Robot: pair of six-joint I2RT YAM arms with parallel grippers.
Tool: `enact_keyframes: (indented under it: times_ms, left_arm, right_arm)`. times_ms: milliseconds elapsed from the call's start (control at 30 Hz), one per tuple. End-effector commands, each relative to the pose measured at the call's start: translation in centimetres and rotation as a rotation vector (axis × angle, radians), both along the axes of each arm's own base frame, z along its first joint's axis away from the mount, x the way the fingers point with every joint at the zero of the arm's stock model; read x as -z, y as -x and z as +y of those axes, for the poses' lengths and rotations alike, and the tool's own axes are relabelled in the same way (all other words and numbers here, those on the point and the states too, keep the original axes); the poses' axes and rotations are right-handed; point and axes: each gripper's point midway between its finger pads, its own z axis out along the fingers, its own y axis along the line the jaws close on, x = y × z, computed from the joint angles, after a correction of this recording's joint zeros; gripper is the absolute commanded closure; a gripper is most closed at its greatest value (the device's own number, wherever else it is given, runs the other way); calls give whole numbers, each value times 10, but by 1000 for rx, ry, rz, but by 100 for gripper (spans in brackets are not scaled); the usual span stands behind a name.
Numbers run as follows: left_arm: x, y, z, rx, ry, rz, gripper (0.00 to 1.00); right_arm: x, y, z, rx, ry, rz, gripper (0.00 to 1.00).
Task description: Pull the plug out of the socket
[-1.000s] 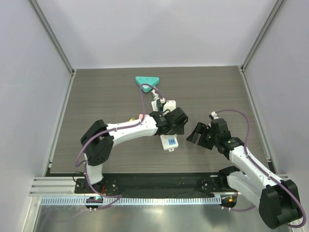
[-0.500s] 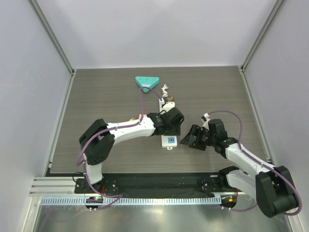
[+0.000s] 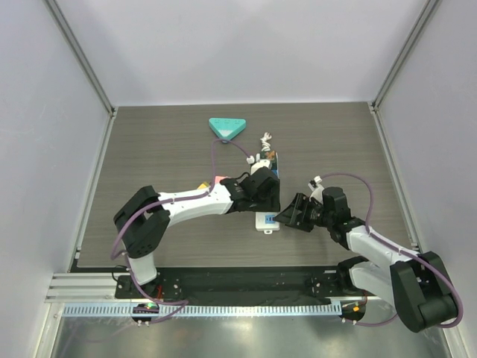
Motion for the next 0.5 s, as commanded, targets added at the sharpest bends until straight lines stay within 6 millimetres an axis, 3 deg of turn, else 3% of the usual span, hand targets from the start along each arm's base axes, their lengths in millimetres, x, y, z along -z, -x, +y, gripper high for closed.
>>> enact_keyframes:
  times_ms: [0, 467]
  left_arm:
    - [-33, 4, -22, 44, 149, -18, 79]
    - [-47, 9, -30, 62, 225, -19, 81]
  right_arm:
    - [-5, -8, 3, 18, -33, -29, 30]
    - [14, -11, 13, 14, -91, 32, 35]
